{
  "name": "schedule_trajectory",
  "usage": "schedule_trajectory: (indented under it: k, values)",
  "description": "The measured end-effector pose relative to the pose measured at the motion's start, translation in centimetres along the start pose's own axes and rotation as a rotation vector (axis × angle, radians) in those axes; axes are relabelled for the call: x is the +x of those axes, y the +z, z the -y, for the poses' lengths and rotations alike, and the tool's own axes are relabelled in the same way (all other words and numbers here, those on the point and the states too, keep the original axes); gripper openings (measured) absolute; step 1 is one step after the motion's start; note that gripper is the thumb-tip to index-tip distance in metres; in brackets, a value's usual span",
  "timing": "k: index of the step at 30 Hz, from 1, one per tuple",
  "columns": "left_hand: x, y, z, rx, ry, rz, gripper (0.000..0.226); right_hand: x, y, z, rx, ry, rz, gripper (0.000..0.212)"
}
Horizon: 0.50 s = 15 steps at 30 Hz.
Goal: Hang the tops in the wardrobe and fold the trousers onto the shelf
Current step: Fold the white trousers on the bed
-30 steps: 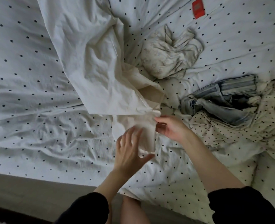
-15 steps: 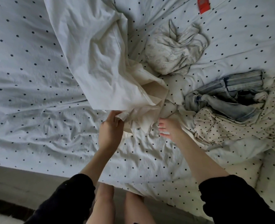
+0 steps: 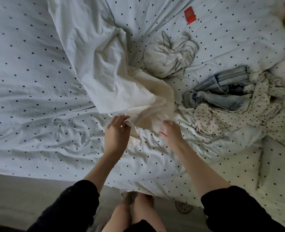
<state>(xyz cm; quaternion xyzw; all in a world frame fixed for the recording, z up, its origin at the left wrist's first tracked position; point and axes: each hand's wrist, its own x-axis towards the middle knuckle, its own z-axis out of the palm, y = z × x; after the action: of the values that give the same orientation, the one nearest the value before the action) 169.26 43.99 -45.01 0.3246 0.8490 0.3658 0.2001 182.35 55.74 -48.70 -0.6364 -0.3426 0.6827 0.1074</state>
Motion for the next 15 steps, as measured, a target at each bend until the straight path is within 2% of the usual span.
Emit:
schedule_trajectory:
  k: [2, 3, 5, 7, 11, 15]
  values:
    - [-1.1, -1.1, -1.7, -0.024, 0.061, 0.017, 0.013, -2.2, -1.3, -0.4, 0.108, 0.003, -0.015, 0.018]
    - [-1.8, -1.5, -2.7, -0.024, 0.087, 0.025, 0.019, -3.6, -2.1, -0.8, 0.135, 0.003, -0.013, 0.019]
    - [-3.1, -1.9, -4.2, -0.039, 0.129, 0.047, 0.031, -5.9, -3.8, -1.7, 0.133, 0.0, 0.012, 0.013]
    - [-5.3, -2.4, -6.2, -0.061, 0.221, 0.085, 0.029, -9.4, -6.3, -2.8, 0.101, -0.042, 0.055, 0.013]
    - [-9.3, -1.8, -9.4, 0.008, 0.376, 0.208, 0.018, -14.4, -11.3, -4.9, 0.04, 0.013, 0.105, 0.038]
    - [-12.8, -0.1, -12.5, 0.097, 0.474, 0.281, 0.021, -15.9, -15.5, -5.2, 0.17, 0.137, 0.046, 0.026]
